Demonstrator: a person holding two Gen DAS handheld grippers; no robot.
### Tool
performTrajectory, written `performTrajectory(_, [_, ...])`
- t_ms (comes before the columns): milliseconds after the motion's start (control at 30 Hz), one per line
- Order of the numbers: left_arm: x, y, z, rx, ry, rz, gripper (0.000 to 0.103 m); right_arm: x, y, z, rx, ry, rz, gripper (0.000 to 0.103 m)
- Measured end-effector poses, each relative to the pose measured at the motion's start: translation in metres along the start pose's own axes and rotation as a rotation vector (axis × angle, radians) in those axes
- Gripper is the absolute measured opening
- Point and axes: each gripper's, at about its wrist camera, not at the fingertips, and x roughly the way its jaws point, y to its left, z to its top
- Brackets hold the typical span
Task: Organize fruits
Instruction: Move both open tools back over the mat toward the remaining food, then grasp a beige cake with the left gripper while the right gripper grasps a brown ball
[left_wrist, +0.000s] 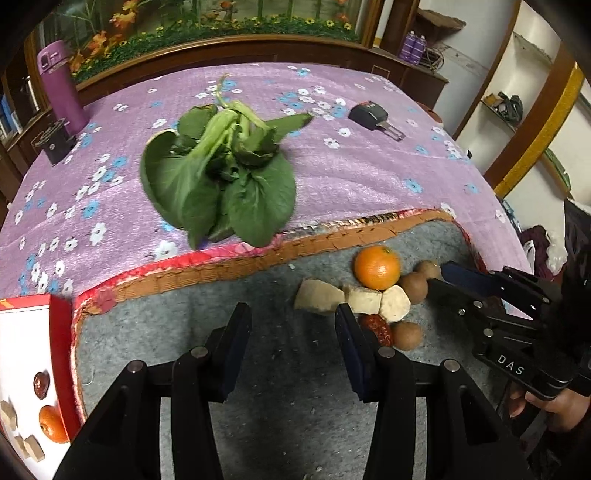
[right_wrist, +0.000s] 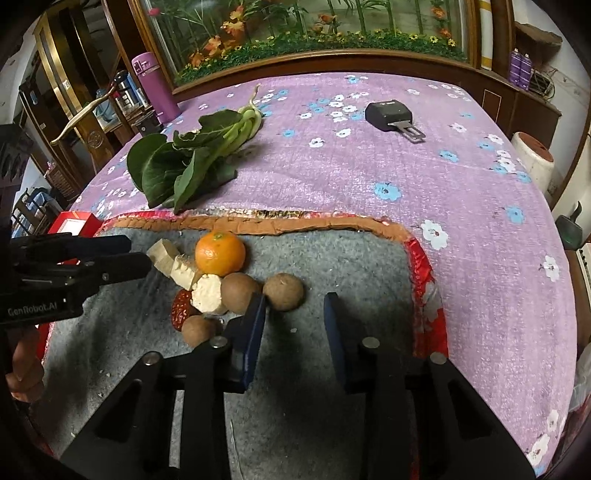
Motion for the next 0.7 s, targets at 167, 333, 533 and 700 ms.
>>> performTrajectory(167, [0.006,-0.004,0.002,0.011,0.009,0.002,0.047,0.007,0.003,0.006,-0.017,0.0,-0.005,0.034])
performTrajectory(333, [0.009,-0.003,0.003,0.007,0.008,-0.004,0.047,0.011,0.009,0.01,-0.052,0.005,-0.024,0.025])
performTrajectory(533, [0.013,-0.004,0.004,0.007,0.009,-0.015,0.047,0.01,0.006,0.009,-0.027,-0.001,-0.019,0.025])
performTrajectory(700, [0.014,-0.003,0.007,0.001,0.01,-0.024,0.047,0.002,0.003,0.004,0.017,-0.02,-0.002,0.025])
